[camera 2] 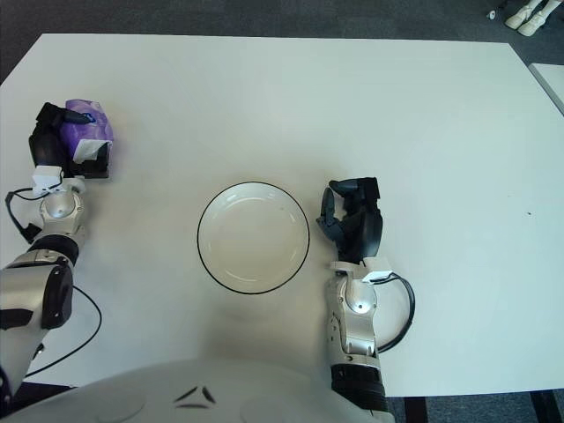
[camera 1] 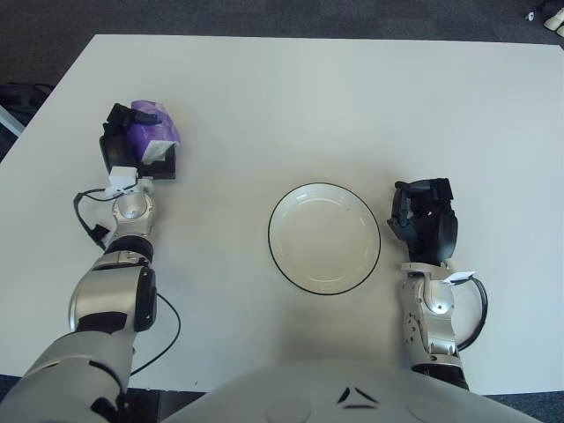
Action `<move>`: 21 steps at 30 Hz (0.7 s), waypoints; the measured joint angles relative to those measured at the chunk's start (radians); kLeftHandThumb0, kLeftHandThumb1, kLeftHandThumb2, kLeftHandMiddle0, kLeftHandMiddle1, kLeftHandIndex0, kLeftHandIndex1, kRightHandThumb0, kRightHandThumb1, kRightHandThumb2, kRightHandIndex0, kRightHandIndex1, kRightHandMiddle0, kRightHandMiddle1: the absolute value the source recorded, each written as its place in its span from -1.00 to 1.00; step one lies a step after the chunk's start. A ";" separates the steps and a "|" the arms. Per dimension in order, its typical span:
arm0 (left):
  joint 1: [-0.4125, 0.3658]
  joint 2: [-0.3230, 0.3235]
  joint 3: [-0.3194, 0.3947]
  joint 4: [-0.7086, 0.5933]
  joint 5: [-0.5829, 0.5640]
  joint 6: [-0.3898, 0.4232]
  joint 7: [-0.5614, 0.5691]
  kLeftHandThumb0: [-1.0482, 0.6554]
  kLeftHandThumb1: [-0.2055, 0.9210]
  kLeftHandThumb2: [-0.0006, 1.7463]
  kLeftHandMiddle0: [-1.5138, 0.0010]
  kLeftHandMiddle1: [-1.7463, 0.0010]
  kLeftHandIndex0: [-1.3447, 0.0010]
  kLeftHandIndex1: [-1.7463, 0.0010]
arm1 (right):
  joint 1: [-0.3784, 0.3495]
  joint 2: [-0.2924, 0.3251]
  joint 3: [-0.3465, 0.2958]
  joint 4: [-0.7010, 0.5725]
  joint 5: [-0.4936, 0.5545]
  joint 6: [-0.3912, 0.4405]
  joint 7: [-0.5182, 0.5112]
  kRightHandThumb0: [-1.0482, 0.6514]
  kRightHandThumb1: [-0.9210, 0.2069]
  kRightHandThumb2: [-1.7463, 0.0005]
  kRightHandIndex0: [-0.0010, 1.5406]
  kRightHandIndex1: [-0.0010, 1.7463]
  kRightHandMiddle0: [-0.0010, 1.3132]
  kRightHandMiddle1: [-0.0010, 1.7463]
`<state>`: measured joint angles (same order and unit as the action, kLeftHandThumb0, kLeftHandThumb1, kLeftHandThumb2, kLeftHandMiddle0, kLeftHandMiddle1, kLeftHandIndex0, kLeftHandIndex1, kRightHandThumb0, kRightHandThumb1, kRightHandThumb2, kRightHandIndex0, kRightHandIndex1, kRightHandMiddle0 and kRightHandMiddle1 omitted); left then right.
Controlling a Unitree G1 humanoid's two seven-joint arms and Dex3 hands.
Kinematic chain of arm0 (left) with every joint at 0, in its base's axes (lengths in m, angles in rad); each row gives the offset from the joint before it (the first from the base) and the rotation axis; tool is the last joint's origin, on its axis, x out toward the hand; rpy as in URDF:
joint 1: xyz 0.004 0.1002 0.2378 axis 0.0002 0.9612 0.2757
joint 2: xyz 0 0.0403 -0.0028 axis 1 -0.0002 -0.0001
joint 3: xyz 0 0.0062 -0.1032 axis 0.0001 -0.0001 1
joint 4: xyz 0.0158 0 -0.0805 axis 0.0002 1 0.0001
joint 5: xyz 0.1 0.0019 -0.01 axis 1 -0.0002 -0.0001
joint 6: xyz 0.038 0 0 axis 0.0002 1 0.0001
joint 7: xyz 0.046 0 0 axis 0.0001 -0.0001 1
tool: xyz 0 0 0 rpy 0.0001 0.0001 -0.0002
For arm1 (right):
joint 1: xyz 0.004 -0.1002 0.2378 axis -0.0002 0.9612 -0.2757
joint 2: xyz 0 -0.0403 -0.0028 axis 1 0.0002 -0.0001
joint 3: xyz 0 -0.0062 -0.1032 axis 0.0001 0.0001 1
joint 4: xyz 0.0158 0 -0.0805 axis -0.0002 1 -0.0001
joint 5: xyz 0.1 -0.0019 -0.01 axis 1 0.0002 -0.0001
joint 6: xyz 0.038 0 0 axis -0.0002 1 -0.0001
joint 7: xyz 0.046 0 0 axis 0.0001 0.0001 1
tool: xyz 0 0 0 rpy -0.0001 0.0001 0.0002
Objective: Put the tissue paper into the plate.
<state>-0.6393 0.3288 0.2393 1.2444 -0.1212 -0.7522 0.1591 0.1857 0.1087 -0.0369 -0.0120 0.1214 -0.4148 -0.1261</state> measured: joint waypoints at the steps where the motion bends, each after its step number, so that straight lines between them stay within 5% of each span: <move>1: 0.000 -0.010 0.004 -0.006 -0.007 -0.004 -0.004 0.23 -0.74 0.94 -0.24 -0.83 0.01 -1.00 | 0.000 0.000 0.000 0.000 0.000 -0.002 0.000 -0.20 -0.70 0.11 -0.38 0.56 -0.56 1.00; 10: -0.020 -0.092 0.063 -0.050 -0.075 0.027 -0.068 0.23 -0.74 0.94 -0.22 -0.84 -0.01 -1.00 | -0.002 0.000 -0.001 0.006 -0.002 -0.006 -0.003 -0.21 -0.66 0.08 -0.35 0.56 -0.54 1.00; 15: -0.026 -0.135 0.092 -0.092 -0.120 0.055 -0.121 0.23 -0.79 0.87 -0.37 -0.50 -0.11 -1.00 | -0.002 0.000 -0.003 0.006 -0.010 -0.006 -0.008 -0.21 -0.63 0.05 -0.35 0.56 -0.52 1.00; 18: -0.022 -0.170 0.102 -0.140 -0.150 0.072 -0.145 0.23 -0.76 0.96 -0.14 -0.84 -0.14 -1.00 | -0.002 0.000 -0.003 0.007 -0.014 -0.006 -0.012 -0.21 -0.64 0.07 -0.36 0.56 -0.53 1.00; 21: -0.007 -0.209 0.101 -0.209 -0.160 0.081 -0.164 0.23 -0.73 0.97 -0.05 -0.95 -0.14 -1.00 | -0.004 0.000 -0.004 0.008 -0.014 -0.006 -0.015 -0.21 -0.65 0.07 -0.36 0.56 -0.53 1.00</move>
<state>-0.6459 0.1200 0.3400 1.0350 -0.2810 -0.6712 -0.0054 0.1818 0.1088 -0.0412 -0.0045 0.1072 -0.4209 -0.1408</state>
